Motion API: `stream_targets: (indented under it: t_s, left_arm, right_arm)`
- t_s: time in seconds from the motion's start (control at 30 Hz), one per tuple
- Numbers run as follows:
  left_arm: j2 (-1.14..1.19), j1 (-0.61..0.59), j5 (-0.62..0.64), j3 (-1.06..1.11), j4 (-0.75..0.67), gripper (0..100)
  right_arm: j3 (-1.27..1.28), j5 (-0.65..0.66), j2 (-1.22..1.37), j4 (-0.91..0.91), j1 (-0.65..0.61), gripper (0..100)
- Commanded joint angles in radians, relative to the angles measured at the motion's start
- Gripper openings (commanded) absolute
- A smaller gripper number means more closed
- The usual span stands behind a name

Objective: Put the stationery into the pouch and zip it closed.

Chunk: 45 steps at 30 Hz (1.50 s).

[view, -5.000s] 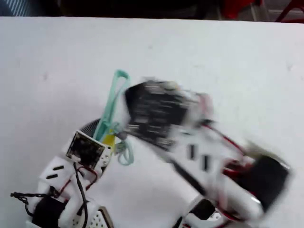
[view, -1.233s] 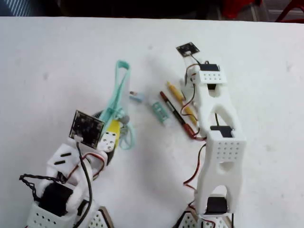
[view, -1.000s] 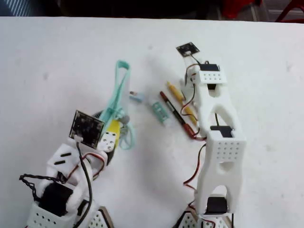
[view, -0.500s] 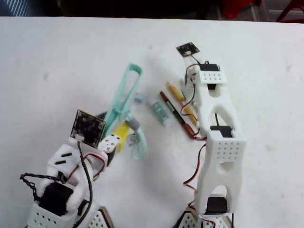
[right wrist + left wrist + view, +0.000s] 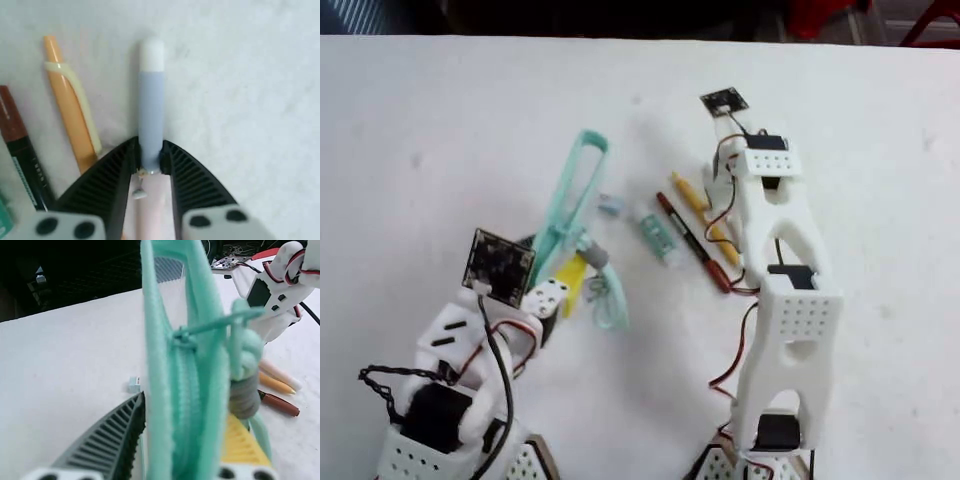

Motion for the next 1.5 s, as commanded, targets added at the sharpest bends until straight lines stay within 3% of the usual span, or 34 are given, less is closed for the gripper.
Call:
stream_targets:
  t_s: [0.0,0.33,0.9,1.47]
  left_arm:
    - [-0.005,-0.01,-0.002,-0.005,0.026,19]
    - [-0.005,-0.01,-0.002,-0.006,0.028,19]
    - [-0.005,-0.01,-0.002,-0.002,0.032,19]
    - [-0.005,-0.005,-0.002,-0.002,0.032,19]
  right_arm:
    - [-0.009,-0.057,-0.038,-0.025,0.044,1.7]
    - [-0.012,-0.061,-0.058,-0.019,0.047,1.7]
    - [-0.009,-0.054,-0.567,0.257,-0.027,1.7]
    - [-0.011,-0.055,-0.805,0.295,-0.059,1.7]
